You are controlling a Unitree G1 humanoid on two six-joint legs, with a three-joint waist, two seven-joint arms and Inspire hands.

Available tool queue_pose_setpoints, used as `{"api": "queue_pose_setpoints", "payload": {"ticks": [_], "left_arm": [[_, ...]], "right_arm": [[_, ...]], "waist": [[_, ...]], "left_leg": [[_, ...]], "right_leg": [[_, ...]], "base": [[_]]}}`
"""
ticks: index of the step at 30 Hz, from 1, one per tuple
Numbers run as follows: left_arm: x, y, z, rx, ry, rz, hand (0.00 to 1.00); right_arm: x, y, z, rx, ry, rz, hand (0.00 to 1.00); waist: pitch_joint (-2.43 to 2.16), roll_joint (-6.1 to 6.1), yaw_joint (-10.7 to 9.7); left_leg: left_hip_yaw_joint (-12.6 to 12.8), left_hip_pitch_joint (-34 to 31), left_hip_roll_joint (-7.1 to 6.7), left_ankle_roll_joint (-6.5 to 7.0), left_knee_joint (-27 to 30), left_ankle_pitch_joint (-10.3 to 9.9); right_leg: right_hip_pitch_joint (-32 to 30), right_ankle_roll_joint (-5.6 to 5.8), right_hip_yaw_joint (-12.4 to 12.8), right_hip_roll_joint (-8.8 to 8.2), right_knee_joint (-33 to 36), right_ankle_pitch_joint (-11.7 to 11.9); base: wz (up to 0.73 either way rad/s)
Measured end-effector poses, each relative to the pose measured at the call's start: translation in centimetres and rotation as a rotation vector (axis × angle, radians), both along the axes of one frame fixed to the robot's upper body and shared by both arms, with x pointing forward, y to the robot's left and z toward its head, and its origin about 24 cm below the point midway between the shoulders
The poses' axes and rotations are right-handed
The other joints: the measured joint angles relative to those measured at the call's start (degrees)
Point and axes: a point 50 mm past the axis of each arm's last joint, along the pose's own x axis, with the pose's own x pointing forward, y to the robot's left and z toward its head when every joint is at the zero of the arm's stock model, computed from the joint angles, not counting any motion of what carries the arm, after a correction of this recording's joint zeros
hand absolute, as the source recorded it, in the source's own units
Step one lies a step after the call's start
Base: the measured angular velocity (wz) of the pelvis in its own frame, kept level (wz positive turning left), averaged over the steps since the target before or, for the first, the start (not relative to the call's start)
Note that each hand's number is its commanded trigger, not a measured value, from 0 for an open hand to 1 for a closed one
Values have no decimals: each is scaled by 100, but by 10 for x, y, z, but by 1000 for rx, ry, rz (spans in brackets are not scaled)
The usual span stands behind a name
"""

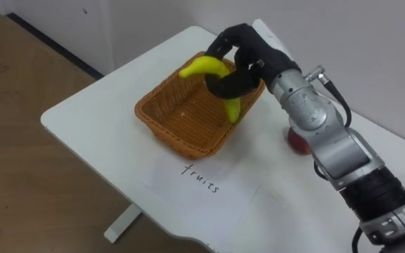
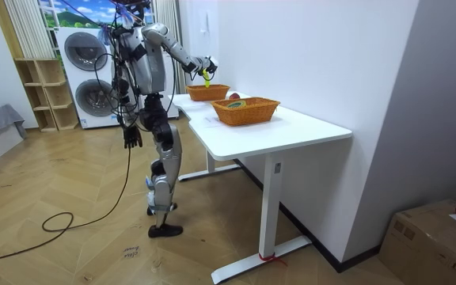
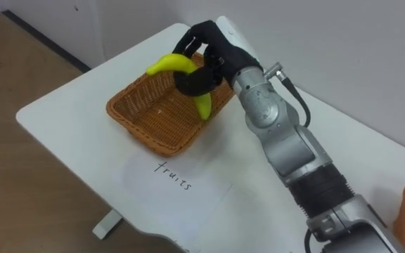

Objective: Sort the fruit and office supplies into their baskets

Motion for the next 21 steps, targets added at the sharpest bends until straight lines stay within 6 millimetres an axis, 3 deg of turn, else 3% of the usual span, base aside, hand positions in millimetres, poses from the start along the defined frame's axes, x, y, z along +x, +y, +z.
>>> {"api": "queue_pose_setpoints", "payload": {"ticks": [9,16,21], "left_arm": [[2,-4,-2,-31,7,-18,0],[3,-4,-2,-55,12,-22,0],[1,-5,-3,-62,35,-57,0]], "right_arm": [[-2,9,-4,-6,8,26,100],[-4,13,-7,-15,16,41,100],[-2,12,-14,-23,46,26,100]], "waist": [[-2,-17,44],[27,-70,160],[45,-44,158]], "left_leg": [[-59,-1,-28,6,-7,3],[-81,-2,-43,10,-6,4],[-90,-19,-52,11,10,4]], "right_leg": [[6,17,8,-15,1,-11],[14,26,-3,-25,0,-16],[12,28,-7,-28,0,-17]], "base": [[3],[1],[0]]}}
